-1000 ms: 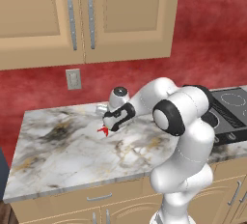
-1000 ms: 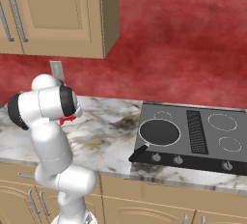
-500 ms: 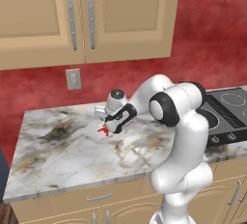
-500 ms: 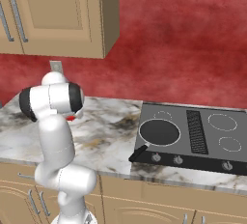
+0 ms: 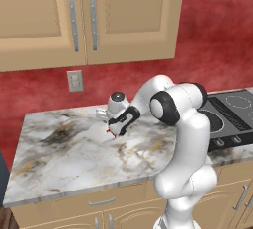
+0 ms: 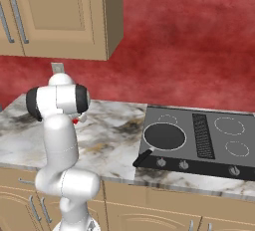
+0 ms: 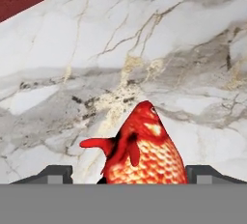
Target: Place both pans onto different burners. Then place the carrot and the fish on different pans.
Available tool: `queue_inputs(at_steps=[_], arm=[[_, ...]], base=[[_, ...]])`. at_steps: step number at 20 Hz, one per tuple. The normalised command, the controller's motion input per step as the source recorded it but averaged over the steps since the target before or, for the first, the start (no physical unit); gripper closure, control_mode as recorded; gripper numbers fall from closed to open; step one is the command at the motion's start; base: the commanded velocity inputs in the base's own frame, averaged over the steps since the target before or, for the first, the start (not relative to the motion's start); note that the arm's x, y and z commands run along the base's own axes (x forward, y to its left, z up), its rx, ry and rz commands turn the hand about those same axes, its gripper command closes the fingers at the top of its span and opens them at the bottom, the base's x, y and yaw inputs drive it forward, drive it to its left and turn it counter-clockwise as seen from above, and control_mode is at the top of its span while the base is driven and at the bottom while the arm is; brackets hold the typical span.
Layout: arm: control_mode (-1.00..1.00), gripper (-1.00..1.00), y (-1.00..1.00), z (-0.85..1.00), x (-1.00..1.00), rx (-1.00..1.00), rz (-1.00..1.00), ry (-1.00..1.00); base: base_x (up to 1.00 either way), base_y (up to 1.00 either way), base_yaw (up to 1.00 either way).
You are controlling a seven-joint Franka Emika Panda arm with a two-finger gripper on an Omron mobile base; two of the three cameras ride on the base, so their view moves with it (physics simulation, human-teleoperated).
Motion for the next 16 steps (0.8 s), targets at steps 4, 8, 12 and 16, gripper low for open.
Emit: queue_inputs(at_steps=[4, 8, 12, 16], arm=[[-1.0, 1.0, 0.0, -0.07, 0.01, 0.0, -0.01, 0.0], [-1.0, 1.0, -0.08, 0.04, -0.06, 0.0, -0.01, 0.0], [-1.0, 1.0, -0.09, 0.34, -0.16, 0.03, 0.0, -0.01], [-1.0, 1.0, -0.13, 0.57, -0.37, 0.07, 0.0, -0.06]], base=[[0.0, 0.0, 0.0], [0.0, 0.0, 0.0], [0.0, 0.0, 0.0], [0.0, 0.0, 0.0]])
